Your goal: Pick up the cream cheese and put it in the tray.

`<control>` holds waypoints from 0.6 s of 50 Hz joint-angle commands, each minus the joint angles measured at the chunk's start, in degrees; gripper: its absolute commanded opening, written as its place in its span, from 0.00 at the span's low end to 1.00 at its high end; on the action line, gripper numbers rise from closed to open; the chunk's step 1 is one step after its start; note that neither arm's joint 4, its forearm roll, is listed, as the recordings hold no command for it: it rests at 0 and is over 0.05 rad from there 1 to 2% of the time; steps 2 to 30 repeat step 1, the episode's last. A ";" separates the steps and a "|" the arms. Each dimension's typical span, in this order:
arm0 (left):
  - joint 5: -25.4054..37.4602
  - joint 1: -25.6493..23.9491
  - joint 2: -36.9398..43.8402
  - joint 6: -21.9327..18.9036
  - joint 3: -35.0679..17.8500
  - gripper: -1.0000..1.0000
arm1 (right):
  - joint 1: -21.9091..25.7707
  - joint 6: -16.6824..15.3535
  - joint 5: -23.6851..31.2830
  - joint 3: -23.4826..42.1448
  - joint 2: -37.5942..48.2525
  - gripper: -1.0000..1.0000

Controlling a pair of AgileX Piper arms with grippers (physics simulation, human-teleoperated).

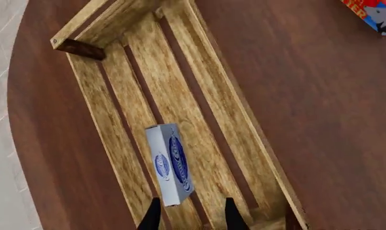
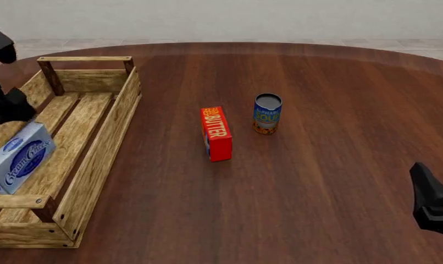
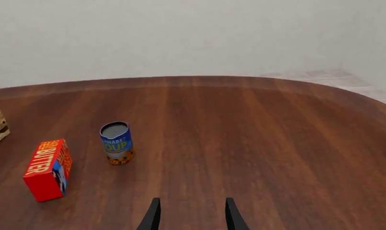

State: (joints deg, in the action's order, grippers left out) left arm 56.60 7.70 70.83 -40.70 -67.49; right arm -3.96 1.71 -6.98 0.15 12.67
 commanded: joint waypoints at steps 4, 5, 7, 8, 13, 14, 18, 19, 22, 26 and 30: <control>0.69 -2.98 -6.06 1.30 0.60 1.00 | -0.02 0.00 0.07 0.00 -0.11 1.00; 0.69 -2.98 -6.06 1.30 0.60 1.00 | -0.02 0.00 0.07 0.00 -0.11 1.00; 0.69 -2.98 -6.06 1.30 0.60 1.00 | -0.02 0.00 0.07 0.00 -0.11 1.00; 0.69 -2.98 -6.06 1.30 0.60 1.00 | -0.02 0.00 0.07 0.00 -0.11 1.00; 0.69 -2.98 -6.06 1.30 0.60 1.00 | -0.02 0.00 0.07 0.00 -0.11 1.00; 0.69 -2.98 -6.06 1.30 0.60 1.00 | -0.02 0.00 0.07 0.00 -0.11 1.00; 0.69 -2.98 -6.06 1.30 0.60 1.00 | -0.02 0.00 0.07 0.00 -0.11 1.00; 0.69 -2.98 -6.06 1.30 0.60 1.00 | -0.02 0.00 0.07 0.00 -0.11 1.00; 0.69 -2.98 -6.06 1.30 0.60 1.00 | -0.02 0.00 0.07 0.00 -0.11 1.00; 0.69 -2.98 -6.06 1.30 0.60 1.00 | -0.02 0.00 0.07 0.00 -0.11 1.00; 0.69 -2.98 -6.06 1.30 0.60 1.00 | -0.02 0.00 0.07 0.00 -0.11 1.00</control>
